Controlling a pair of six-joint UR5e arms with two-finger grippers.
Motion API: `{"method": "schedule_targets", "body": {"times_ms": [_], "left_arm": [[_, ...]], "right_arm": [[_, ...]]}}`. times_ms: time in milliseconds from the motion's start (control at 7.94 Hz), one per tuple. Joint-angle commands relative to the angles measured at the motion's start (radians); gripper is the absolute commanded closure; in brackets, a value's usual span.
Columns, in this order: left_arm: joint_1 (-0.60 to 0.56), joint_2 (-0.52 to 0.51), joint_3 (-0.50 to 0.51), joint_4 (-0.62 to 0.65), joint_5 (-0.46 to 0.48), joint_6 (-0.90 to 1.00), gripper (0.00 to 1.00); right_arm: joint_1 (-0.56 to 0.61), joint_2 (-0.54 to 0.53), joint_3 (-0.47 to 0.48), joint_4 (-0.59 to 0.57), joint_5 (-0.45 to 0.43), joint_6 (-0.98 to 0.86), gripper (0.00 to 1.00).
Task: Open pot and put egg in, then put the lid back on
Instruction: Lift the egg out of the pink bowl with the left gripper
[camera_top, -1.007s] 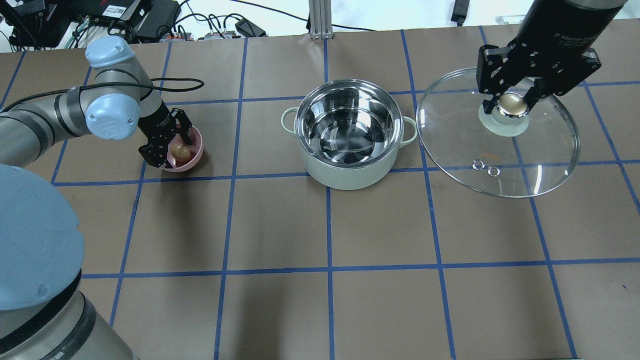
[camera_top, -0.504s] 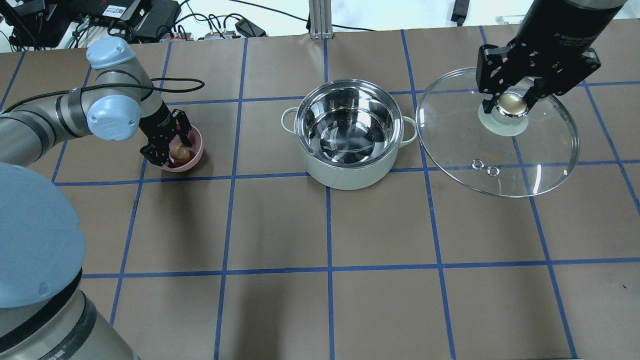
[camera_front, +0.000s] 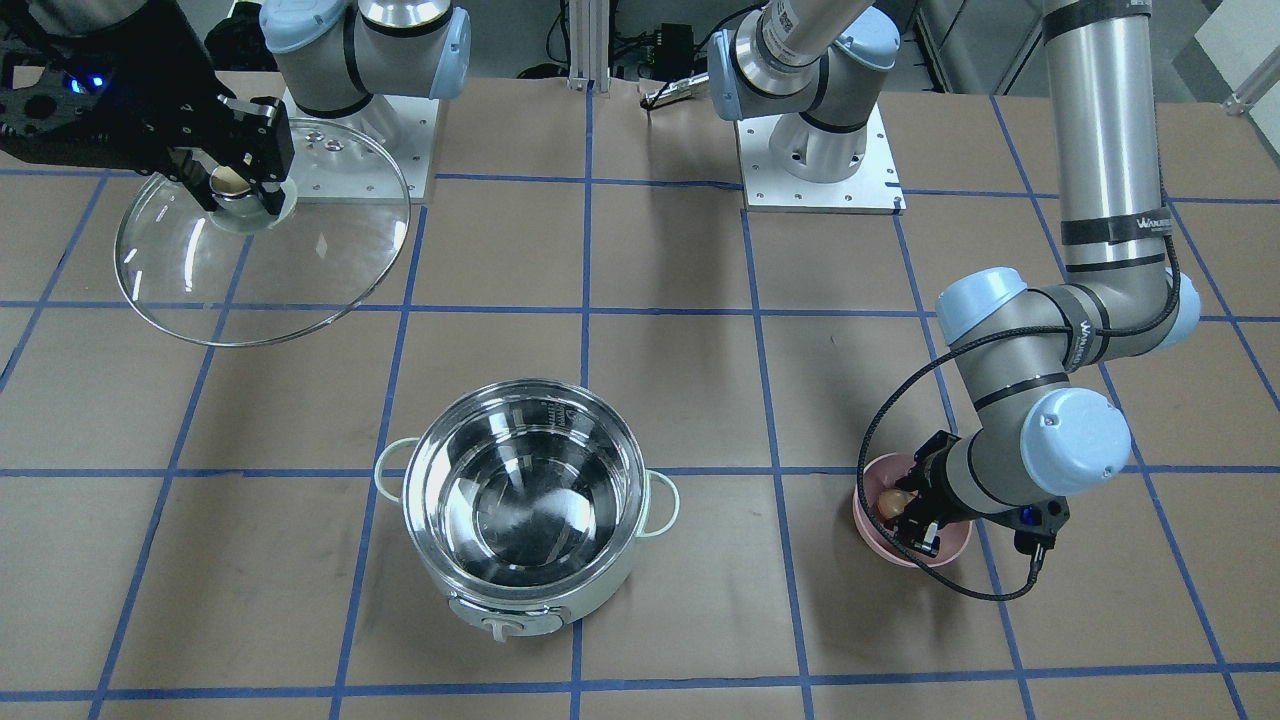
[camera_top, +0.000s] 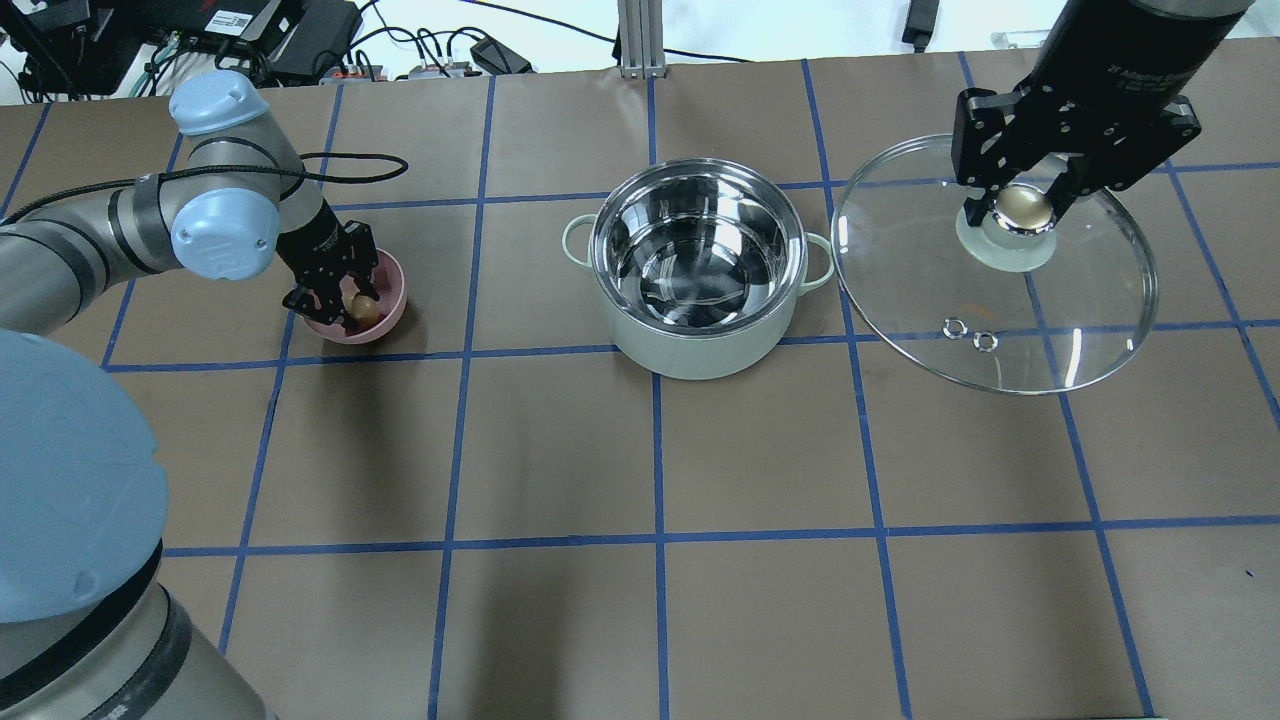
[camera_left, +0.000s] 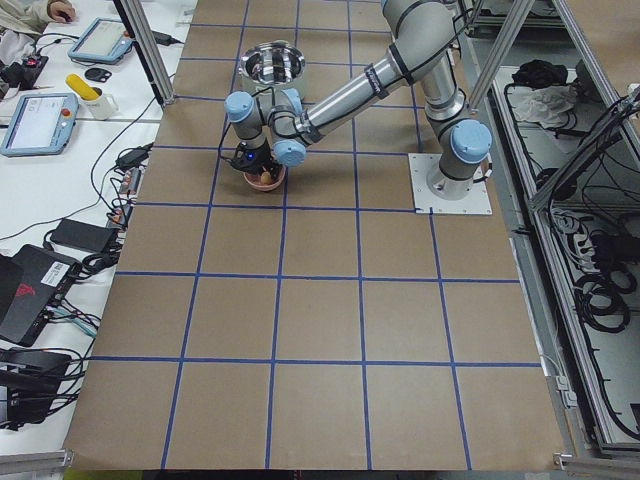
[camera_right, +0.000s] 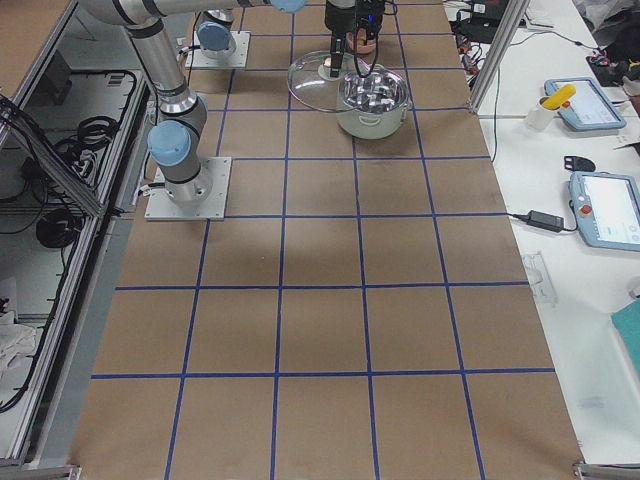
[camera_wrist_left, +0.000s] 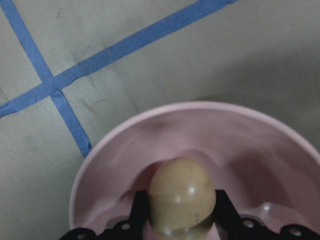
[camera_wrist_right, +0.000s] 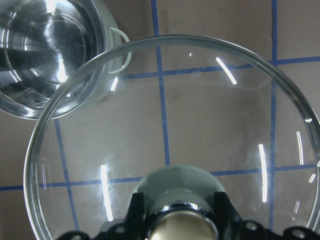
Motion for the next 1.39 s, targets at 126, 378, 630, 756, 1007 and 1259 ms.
{"method": "schedule_targets", "body": {"times_ms": [126,378,630,756,1007,1259], "left_arm": [[0.0,0.009,-0.001,-0.001,-0.002,0.001,0.63],[0.0,0.038,0.007,-0.01,-0.004,0.032,0.76],[0.0,0.115,0.015,-0.086,0.001,0.053,0.84],[0.0,0.155,0.024,-0.128,0.002,0.058,0.88],[-0.055,0.243,0.082,-0.236,-0.011,0.054,0.88],[-0.217,0.253,0.154,-0.255,-0.086,0.021,0.86]], "right_arm": [[0.0,0.0,0.0,0.0,0.0,0.0,0.61],[0.0,0.0,0.0,0.0,0.0,0.0,0.61],[0.0,0.0,0.0,0.0,-0.001,0.0,0.61],[0.0,0.001,0.0,-0.002,-0.003,0.0,0.61],[0.0,0.0,0.0,0.0,-0.003,0.0,0.61],[0.0,0.001,0.0,-0.002,-0.004,0.0,0.61]]}}
